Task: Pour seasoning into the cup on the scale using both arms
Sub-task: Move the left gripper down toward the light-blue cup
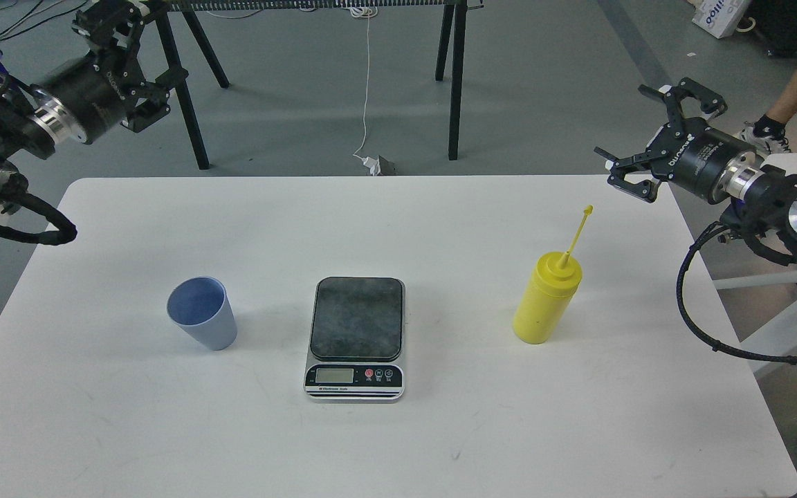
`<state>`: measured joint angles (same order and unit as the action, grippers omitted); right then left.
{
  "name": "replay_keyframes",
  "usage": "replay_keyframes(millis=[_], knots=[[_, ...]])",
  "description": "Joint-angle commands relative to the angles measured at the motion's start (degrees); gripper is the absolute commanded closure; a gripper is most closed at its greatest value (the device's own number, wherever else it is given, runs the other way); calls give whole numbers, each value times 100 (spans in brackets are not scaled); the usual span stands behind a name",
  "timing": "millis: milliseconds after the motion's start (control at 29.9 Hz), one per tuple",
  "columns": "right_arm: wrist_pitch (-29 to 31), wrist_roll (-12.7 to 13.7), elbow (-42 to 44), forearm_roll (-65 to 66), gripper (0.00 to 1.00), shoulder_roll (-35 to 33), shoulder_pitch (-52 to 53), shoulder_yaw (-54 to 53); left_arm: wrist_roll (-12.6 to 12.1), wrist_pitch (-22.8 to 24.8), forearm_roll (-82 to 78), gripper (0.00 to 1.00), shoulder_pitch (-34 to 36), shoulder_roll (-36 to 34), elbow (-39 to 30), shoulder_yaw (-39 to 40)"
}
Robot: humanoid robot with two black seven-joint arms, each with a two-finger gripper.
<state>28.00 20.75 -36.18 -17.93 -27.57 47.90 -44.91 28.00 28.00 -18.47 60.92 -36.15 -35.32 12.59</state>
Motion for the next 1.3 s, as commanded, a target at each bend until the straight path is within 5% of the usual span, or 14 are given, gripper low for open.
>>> replay_keyframes(millis=[0,301,534,701,868,1035,1269], knots=[[0,0,6,0,1,41,0,0,0,0,1,0,-19,2,-1,7],[0,0,6,0,1,41,0,0,0,0,133,0,-11,-86,139,51],[0,-9,-12,0,1,42,0,-18,0,0,273,0,7,572,1360,209],[0,0,-12,-9,1,42,0,-149,0,0,168,0,42,600,1405,148],[0,0,-12,-9,1,42,0,-220,0,0,-1461,1,480,275,1335,68],[0,-9,-21,-9,1,42,9,-220,0,0,-4239,1,1079,91,713,68],[0,-9,-12,-9,1,33,9,-211,0,0,-6061,0,1018,-568,-1202,-167]])
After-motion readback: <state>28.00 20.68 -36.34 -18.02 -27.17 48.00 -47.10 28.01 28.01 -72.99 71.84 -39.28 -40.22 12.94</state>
